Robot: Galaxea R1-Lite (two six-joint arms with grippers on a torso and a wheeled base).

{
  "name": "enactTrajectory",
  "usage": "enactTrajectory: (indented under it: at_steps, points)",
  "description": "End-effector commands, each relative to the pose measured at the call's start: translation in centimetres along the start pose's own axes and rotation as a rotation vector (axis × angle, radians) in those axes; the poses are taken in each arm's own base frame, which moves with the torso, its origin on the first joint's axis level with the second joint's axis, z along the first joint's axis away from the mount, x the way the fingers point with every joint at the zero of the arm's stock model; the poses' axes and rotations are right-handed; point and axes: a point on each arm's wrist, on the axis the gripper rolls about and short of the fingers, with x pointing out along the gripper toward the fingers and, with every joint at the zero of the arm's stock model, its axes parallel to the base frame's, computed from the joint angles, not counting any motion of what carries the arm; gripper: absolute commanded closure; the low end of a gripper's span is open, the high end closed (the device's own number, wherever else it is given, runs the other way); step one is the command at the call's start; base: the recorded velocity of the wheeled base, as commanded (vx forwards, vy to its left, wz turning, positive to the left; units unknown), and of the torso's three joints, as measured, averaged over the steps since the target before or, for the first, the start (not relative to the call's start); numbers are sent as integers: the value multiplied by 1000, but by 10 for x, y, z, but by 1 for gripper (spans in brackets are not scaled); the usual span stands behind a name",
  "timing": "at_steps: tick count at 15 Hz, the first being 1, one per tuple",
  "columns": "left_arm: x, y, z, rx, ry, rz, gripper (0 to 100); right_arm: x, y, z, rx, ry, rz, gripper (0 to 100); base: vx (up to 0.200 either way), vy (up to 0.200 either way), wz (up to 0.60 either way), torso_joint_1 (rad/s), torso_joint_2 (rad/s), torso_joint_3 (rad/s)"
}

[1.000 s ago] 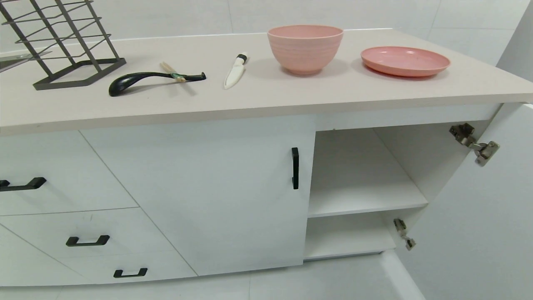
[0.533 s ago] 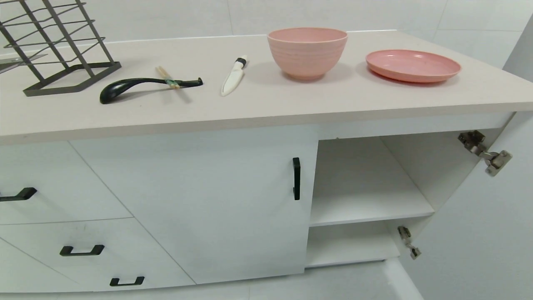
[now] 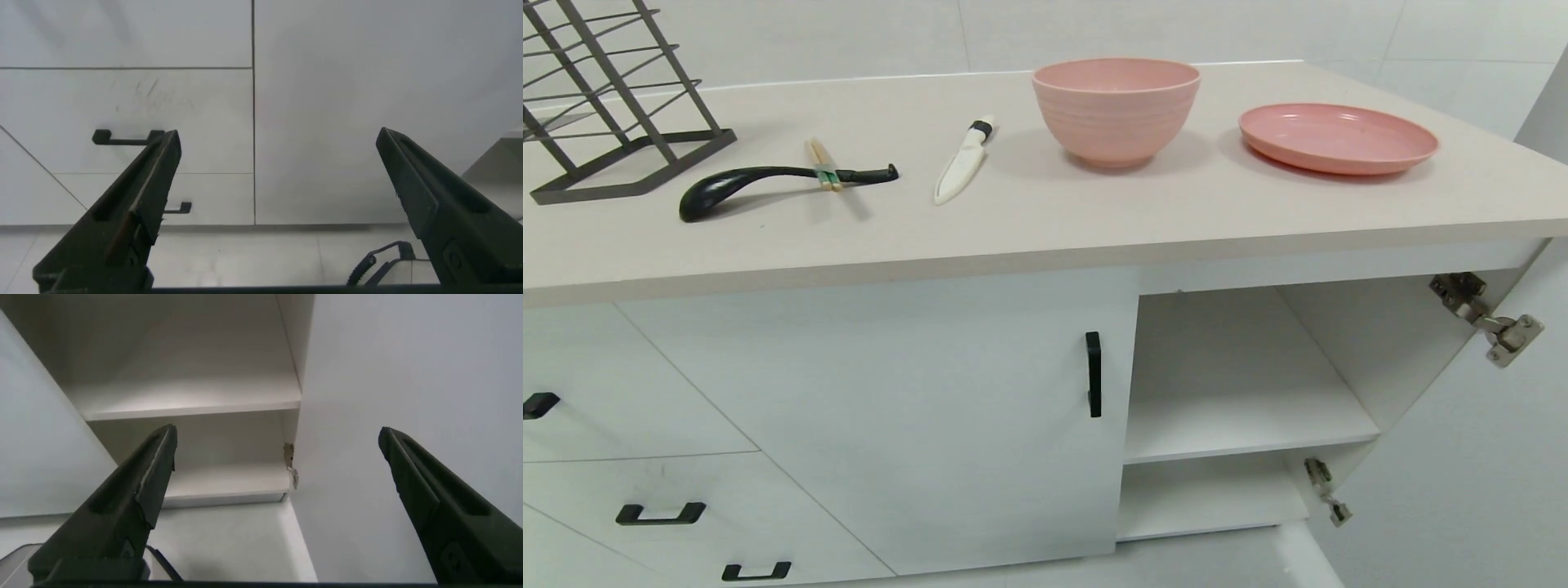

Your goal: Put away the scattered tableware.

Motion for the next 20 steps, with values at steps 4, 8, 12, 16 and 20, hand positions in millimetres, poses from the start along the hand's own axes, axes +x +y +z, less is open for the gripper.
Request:
enactTrajectory:
  at_steps: [4, 8, 12, 16, 20]
  points:
    - [0, 0, 0, -1, 1, 1, 0, 0, 0, 0, 0, -1, 1, 0, 0, 0, 0, 91, -90, -20]
    - [0, 0, 0, -5, 1, 1, 0, 0, 0, 0, 0, 1, 3, 0, 0, 0, 0, 245, -193, -190]
    - [0, 0, 0, -7, 1, 1, 0, 0, 0, 0, 0, -1, 1, 0, 0, 0, 0, 210, -653, -203]
    - [0, 0, 0, -7, 1, 1, 0, 0, 0, 0, 0, -1, 1, 0, 0, 0, 0, 177, -492, -221]
    - [0, 0, 0, -7, 1, 1, 0, 0, 0, 0, 0, 1, 4, 0, 0, 0, 0, 283, -488, -229]
